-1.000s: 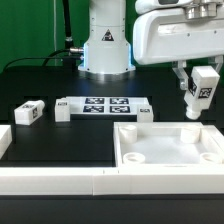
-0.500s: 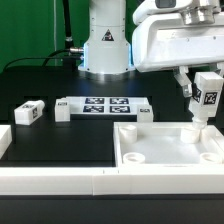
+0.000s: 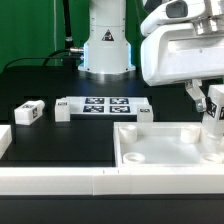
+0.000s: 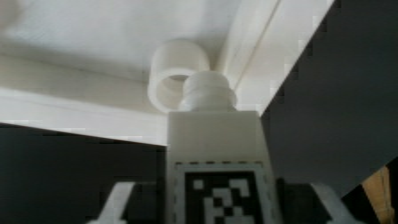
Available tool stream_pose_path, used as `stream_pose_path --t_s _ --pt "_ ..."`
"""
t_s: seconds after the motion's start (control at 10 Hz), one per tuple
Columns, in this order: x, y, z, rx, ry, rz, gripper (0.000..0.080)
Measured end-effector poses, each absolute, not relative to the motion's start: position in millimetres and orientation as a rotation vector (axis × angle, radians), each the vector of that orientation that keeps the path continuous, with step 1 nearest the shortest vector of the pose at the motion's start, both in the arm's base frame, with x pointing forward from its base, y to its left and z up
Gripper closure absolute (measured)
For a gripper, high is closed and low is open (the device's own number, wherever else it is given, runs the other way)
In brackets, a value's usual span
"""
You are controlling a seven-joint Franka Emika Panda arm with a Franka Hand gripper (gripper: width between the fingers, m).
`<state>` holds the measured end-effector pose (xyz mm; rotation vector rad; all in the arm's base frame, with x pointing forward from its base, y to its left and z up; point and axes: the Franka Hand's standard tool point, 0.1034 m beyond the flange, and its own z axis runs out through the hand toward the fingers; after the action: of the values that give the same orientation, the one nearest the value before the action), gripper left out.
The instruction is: Assemble square table
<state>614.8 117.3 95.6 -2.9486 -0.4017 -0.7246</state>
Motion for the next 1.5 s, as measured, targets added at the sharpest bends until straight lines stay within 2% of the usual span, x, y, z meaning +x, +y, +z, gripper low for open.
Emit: stream_pose_path --t_s 0.4,0.7,1.5 --pt "615 116 93.7 -2.950 -0.412 -0.719 0.0515" --pt "629 114 84.6 -2.948 -0.413 -0.728 0.0515" --pt "632 111 83.5 -2.946 -0.410 -0.746 0.0515"
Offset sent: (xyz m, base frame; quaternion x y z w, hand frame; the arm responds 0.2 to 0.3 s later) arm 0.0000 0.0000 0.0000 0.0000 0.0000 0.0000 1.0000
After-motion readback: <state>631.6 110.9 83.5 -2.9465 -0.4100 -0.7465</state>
